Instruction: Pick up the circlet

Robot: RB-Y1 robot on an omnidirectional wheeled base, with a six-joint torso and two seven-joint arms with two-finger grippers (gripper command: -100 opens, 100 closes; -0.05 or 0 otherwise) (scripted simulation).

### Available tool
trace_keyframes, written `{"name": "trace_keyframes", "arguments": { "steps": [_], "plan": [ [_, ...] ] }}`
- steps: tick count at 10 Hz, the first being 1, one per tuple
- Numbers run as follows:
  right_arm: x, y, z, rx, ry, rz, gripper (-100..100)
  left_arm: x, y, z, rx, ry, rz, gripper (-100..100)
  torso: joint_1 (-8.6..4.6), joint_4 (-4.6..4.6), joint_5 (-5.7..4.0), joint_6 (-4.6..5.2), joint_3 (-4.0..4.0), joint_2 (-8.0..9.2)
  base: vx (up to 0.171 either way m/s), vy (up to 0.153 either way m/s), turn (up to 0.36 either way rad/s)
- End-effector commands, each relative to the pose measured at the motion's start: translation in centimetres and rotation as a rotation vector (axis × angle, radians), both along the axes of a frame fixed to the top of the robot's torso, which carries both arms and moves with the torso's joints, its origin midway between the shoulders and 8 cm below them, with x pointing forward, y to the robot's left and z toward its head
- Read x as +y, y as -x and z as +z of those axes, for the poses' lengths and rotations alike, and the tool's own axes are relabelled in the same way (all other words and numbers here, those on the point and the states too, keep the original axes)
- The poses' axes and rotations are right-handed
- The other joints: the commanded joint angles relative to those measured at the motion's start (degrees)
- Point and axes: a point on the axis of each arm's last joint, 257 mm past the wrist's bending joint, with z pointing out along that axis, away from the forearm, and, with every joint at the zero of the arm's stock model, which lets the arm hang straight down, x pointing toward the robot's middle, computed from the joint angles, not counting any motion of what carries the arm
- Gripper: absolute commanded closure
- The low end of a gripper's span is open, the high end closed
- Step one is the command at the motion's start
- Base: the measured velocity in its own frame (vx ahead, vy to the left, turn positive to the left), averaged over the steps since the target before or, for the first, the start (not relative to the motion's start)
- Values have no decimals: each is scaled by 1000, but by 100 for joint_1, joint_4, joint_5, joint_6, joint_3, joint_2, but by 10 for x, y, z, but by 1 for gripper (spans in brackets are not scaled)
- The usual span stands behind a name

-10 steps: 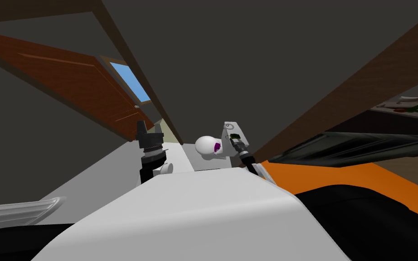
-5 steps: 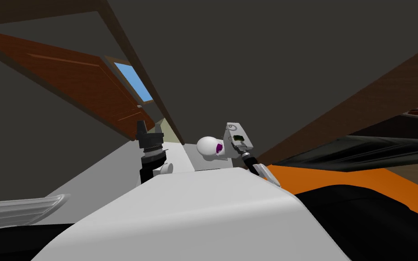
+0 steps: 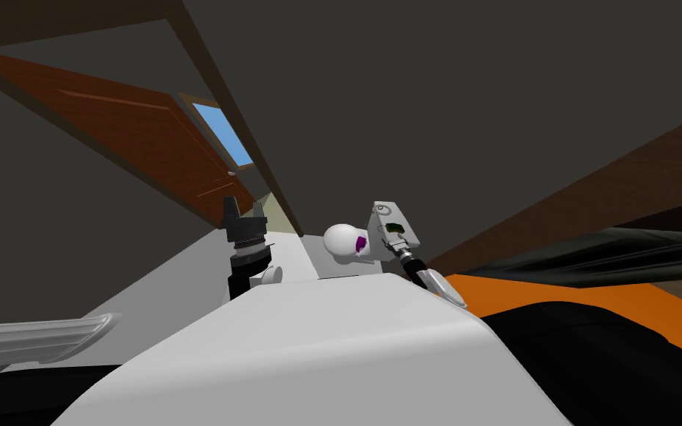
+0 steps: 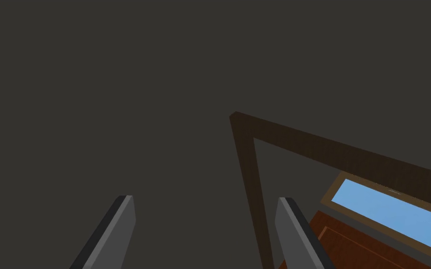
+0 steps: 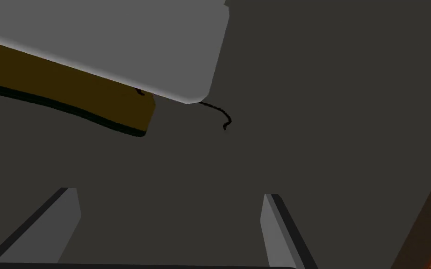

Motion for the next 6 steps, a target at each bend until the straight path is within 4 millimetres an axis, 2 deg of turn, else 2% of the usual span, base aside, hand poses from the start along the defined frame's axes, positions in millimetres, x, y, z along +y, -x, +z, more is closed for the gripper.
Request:
{"name": "trace_keyframes", "arguments": {
  "steps": [1,2,3,4,5,6],
  "plan": [
    [-10,4,-7,25,82,10,-100,0,0,0,0,0,0,0,0,0,0,0,0,0,55,49,7],
    [-26,9,-16,61,176,19,-100,0,0,0,0,0,0,0,-2,0,0,0,1,3,55,57,26],
    [-26,9,-17,63,186,22,-100,0,0,0,0,0,0,0,0,0,0,0,1,3,49,43,13],
    [-42,14,-25,99,282,35,-100,0,0,0,0,0,0,0,-4,1,0,0,2,4,57,51,28],
    [-42,15,-25,100,287,37,-100,0,0,0,0,0,0,0,-2,1,0,0,1,2,45,46,14],
    [-58,20,-33,135,381,53,-100,0,0,0,0,0,0,0,-4,1,0,0,2,5,55,51,26]
  ]
}}
